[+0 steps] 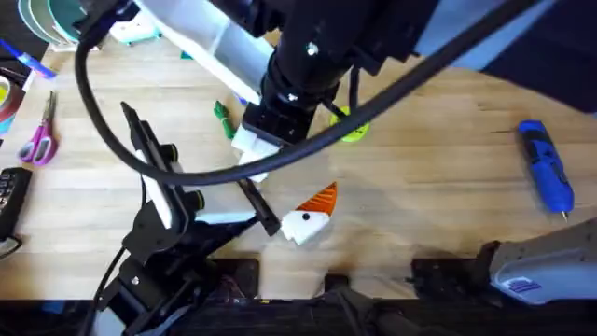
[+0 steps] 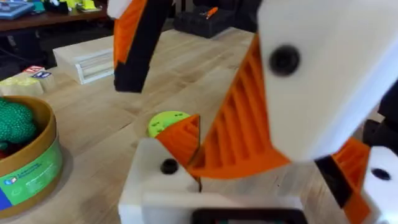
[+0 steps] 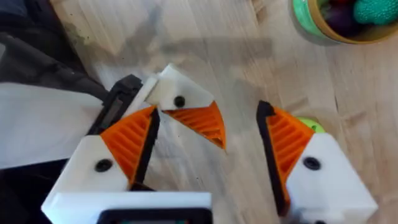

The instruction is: Pick up the gripper from the table and insert it into the empty holder that is missing its gripper. Then pick up a screw, insert it into the mounting hole, and use the screwdriver to tighten it. Finally, clean up the table by picking up the vegetable and placing it into the bucket.

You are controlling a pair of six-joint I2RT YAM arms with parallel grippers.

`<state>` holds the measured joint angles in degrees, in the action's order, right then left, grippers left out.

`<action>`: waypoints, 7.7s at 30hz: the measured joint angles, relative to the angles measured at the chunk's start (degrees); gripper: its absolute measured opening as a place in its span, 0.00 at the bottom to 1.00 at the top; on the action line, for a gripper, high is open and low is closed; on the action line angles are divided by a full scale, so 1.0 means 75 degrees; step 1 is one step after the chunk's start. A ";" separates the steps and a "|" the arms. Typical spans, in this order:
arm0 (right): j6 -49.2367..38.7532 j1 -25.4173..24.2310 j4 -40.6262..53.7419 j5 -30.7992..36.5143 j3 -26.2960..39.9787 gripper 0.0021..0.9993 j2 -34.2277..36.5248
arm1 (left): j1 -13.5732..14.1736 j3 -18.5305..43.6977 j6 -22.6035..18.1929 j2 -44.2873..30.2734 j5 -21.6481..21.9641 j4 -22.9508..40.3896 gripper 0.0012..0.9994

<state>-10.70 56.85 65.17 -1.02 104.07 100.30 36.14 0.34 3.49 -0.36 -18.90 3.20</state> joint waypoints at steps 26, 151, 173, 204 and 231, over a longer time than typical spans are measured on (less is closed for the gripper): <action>-0.0643 -0.3151 0.2421 -0.1628 0.0000 0.95 -0.3516 | 0.0000 0.0000 -0.0002 0.0000 0.0000 0.0000 0.99; -0.3978 -1.2818 -0.2621 0.0470 -0.5042 0.72 0.0179 | 0.0000 0.0000 -0.0029 0.0000 0.0009 0.0000 0.01; -0.3983 -1.2841 -0.3138 0.0426 -0.5056 0.07 0.0239 | 0.0000 0.0000 -0.0029 0.0000 0.0009 0.0003 0.01; -0.2185 -1.1861 -0.4153 0.0555 -0.4750 0.03 -0.2423 | 0.0000 0.0000 -0.0029 0.0000 0.0009 0.0003 0.01; 0.1415 -0.6877 -0.7346 -0.1646 -0.6988 0.03 -0.7902 | 0.0000 0.0000 -0.0029 0.0000 0.0009 0.0003 0.01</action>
<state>-0.09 5.27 10.08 -13.37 51.66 41.04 36.14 0.34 3.27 -0.36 -18.83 3.22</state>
